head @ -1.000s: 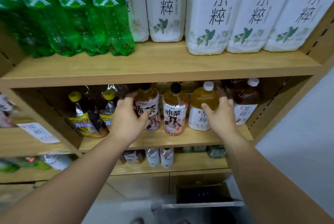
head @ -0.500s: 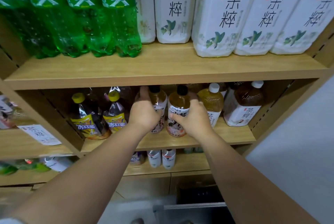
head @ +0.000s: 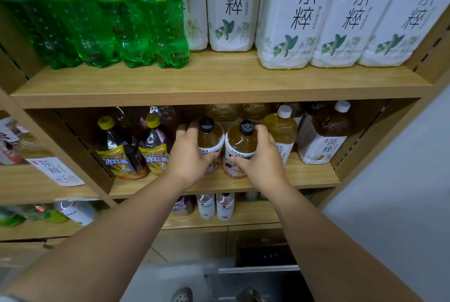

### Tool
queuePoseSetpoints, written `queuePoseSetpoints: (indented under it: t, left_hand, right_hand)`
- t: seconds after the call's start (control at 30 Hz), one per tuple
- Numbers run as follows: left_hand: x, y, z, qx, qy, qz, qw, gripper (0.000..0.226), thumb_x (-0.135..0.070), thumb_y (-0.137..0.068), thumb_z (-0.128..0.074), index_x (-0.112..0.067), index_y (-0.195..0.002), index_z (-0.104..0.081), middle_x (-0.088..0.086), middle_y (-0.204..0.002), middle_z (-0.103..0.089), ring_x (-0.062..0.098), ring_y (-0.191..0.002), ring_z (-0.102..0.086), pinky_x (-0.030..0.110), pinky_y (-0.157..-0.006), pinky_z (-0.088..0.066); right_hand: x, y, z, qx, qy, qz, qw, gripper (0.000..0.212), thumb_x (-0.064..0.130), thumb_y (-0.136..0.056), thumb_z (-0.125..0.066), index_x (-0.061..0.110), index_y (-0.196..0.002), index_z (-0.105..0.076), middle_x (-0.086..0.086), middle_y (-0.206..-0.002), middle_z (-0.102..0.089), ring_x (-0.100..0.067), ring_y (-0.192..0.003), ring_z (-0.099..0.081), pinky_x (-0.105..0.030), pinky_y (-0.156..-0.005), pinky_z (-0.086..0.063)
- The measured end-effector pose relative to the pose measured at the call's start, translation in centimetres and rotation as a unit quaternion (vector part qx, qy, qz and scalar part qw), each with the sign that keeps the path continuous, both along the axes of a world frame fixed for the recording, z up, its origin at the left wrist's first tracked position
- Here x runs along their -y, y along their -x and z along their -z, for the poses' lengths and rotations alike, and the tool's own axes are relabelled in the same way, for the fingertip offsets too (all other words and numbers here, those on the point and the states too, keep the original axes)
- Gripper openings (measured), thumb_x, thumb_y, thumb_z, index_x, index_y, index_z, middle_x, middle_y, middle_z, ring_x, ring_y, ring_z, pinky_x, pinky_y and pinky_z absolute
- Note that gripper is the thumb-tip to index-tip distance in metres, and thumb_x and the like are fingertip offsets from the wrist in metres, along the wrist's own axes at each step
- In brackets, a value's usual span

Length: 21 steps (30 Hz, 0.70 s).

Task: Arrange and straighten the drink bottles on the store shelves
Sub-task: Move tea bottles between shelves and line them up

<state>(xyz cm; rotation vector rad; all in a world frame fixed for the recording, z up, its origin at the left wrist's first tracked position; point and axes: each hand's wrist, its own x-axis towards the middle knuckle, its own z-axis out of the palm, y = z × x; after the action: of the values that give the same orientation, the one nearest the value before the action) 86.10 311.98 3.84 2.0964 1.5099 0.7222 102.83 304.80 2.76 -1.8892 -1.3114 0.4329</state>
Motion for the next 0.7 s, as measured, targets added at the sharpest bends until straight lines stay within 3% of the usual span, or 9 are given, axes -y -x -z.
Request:
queuePoseSetpoints:
  t: [0.1,0.17,0.33,0.4,0.53,0.7]
  left_hand:
    - [1.8,1.4,0.6,0.023,0.009,-0.002,1.000,0.089,-0.029,-0.085,-0.081,-0.011,-0.157,-0.030,0.009,-0.151,-0.036,0.025,-0.140,-0.039,0.021,-0.106,-0.030]
    - [3.0,2.7,0.6,0.041,0.011,-0.007,0.999,0.091,-0.029,-0.086,-0.081,-0.013,-0.158,-0.029,0.005,-0.157,-0.034,0.019,-0.146,-0.032,0.021,-0.113,-0.024]
    - [5.3,6.2,0.0,0.062,0.017,-0.024,0.998,0.089,-0.028,-0.079,-0.087,-0.019,-0.154,-0.040,-0.001,-0.151,-0.044,0.015,-0.141,-0.039,0.033,-0.120,-0.032]
    - [5.6,8.0,-0.1,0.065,0.011,-0.037,0.997,0.087,-0.029,-0.076,-0.089,-0.019,-0.151,-0.045,-0.004,-0.145,-0.049,0.013,-0.136,-0.045,0.037,-0.116,-0.038]
    - [6.1,11.8,-0.5,0.092,0.025,-0.077,0.992,0.096,-0.030,-0.075,-0.090,-0.019,-0.155,-0.038,-0.004,-0.152,-0.043,0.012,-0.142,-0.038,0.035,-0.120,-0.034]
    - [5.5,17.3,-0.1,0.140,0.032,-0.074,0.987,0.088,-0.027,-0.070,-0.092,-0.028,-0.148,-0.049,-0.010,-0.139,-0.053,0.008,-0.131,-0.052,0.038,-0.112,-0.046]
  right_hand:
    - [1.0,-0.2,0.3,-0.042,-0.020,-0.001,0.999,0.090,0.029,-0.078,-0.088,0.031,-0.152,-0.036,0.007,-0.150,-0.049,-0.012,-0.135,-0.047,-0.026,-0.103,-0.042]
    - [1.7,-0.2,0.6,-0.049,-0.024,-0.002,0.999,0.091,0.031,-0.076,-0.090,0.037,-0.150,-0.038,0.011,-0.147,-0.053,-0.010,-0.135,-0.049,-0.033,-0.108,-0.047]
    - [2.9,1.0,0.0,-0.055,-0.034,-0.037,0.997,0.090,0.026,-0.071,-0.093,0.038,-0.146,-0.046,0.013,-0.140,-0.053,-0.005,-0.128,-0.048,-0.031,-0.106,-0.047]
    - [3.2,2.0,-0.2,-0.071,-0.029,-0.048,0.996,0.090,0.026,-0.069,-0.094,0.042,-0.144,-0.047,0.013,-0.140,-0.053,-0.008,-0.129,-0.050,-0.038,-0.107,-0.049]
    - [3.1,5.4,-0.4,-0.102,-0.024,-0.069,0.992,0.092,0.025,-0.064,-0.096,0.042,-0.141,-0.049,0.014,-0.137,-0.054,-0.011,-0.127,-0.055,-0.046,-0.104,-0.053]
    - [2.3,11.4,-0.8,-0.095,-0.029,-0.113,0.989,0.093,0.021,-0.064,-0.097,0.041,-0.141,-0.049,0.020,-0.130,-0.048,-0.005,-0.124,-0.048,-0.035,-0.106,-0.048]
